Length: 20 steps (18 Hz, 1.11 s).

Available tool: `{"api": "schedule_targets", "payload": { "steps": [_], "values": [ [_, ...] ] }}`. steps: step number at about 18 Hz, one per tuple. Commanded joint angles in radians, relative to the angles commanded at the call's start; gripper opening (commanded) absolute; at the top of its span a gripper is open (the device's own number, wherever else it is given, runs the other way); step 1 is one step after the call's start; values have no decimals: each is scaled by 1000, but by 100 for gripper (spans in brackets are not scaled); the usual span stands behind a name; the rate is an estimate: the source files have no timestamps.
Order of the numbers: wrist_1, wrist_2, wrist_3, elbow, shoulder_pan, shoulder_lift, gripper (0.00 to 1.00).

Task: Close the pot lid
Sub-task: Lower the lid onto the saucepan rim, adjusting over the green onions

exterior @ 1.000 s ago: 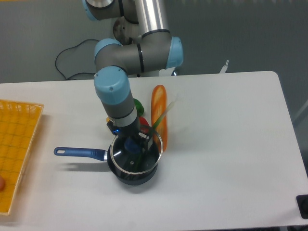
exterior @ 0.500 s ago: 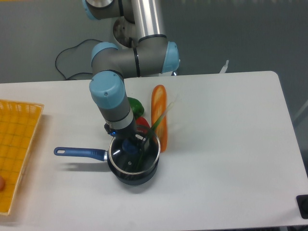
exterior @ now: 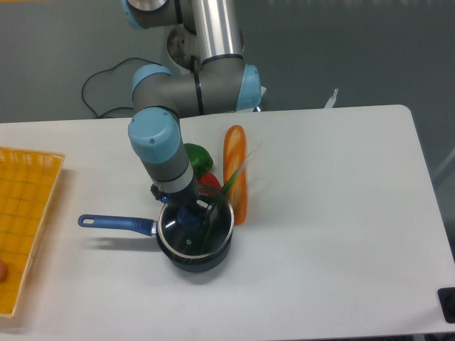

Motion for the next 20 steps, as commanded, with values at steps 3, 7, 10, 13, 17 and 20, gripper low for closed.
{"api": "schedule_targets", "payload": {
  "steps": [3,7,10,13,17,20],
  "values": [
    [0,0,0,9,0,0,64],
    [-2,0,0,23,-2,-3,64],
    [-2,0,0,28,0,-5,64],
    [-2,0,0,29,-2,-12,64],
    [-2,0,0,28,-2,-14,64],
    [-2,0,0,28,0,-12,64]
  ]
}}
